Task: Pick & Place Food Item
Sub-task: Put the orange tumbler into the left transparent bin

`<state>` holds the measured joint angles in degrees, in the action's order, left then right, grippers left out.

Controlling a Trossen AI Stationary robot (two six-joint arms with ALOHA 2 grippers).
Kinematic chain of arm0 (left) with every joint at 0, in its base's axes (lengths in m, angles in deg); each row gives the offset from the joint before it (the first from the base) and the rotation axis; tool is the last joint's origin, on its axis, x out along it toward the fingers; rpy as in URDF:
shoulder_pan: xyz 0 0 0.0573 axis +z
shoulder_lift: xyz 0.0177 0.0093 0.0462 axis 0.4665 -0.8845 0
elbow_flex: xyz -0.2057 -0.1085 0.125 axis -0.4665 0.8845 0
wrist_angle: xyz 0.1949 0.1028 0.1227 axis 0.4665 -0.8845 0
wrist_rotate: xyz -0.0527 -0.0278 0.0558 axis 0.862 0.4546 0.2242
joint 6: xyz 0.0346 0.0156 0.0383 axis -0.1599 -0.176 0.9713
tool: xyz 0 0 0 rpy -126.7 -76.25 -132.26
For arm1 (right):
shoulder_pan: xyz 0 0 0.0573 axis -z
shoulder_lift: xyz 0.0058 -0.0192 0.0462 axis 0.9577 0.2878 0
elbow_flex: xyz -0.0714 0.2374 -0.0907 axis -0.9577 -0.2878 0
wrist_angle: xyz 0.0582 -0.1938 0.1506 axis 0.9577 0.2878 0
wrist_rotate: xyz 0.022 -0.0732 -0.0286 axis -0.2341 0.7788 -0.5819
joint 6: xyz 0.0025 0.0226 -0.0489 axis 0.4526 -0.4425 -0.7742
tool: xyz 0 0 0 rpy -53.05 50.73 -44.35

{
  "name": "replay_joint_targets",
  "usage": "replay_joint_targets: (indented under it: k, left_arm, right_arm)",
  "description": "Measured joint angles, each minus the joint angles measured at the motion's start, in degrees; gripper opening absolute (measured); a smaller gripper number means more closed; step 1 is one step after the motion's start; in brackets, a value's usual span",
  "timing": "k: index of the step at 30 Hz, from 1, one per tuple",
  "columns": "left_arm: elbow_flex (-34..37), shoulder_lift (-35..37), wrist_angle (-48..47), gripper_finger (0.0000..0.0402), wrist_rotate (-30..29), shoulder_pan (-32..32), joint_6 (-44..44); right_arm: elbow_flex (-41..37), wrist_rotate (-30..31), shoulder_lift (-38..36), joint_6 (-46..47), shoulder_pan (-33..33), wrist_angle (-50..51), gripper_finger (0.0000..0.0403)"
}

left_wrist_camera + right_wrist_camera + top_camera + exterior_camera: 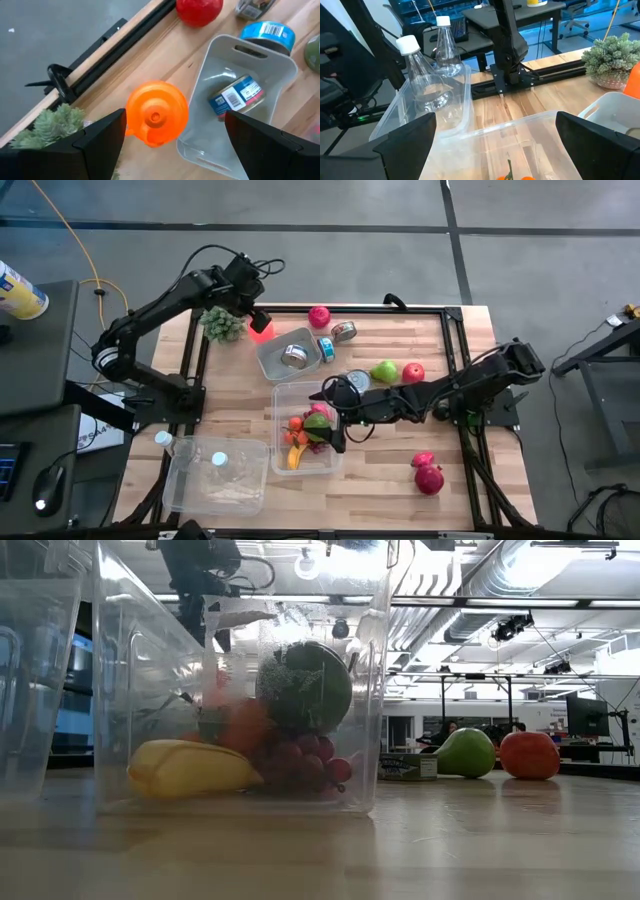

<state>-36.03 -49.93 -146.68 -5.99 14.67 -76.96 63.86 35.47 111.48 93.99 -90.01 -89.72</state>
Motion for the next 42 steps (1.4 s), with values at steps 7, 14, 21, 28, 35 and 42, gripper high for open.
replay_joint_targets:
  k: [7,14,21,28,35,42]
  left_arm:
    - [3.2,-0.8,2.5,0.0327,-0.3,0.0,-0.3]
    - [6.1,-0.9,5.1,0.0327,-0.4,0.0,-0.1]
    - [8.5,-1.5,6.9,0.0327,-0.3,0.0,1.3]
    - [10.2,-1.6,8.7,0.0301,0.0,0.0,2.9]
    - [10.2,-1.6,8.6,0.0215,-1.8,0.0,2.9]
    - [10.2,-1.5,8.0,0.0192,-1.9,0.0,3.2]
  right_arm:
    - [0.0,-3.8,0.0,0.5,1.1,1.3,0.0400]
    - [0.0,-4.7,0.0,0.5,1.5,2.0,0.0400]
    - [0.0,-4.3,0.0,0.2,1.7,2.6,0.0400]
    - [0.0,-5.8,0.0,0.2,2.1,2.8,0.0400]
    - [0.0,-6.7,0.0,0.3,2.7,3.2,0.0400]
    - [0.0,-7.6,0.0,0.4,3.3,3.1,0.0400]
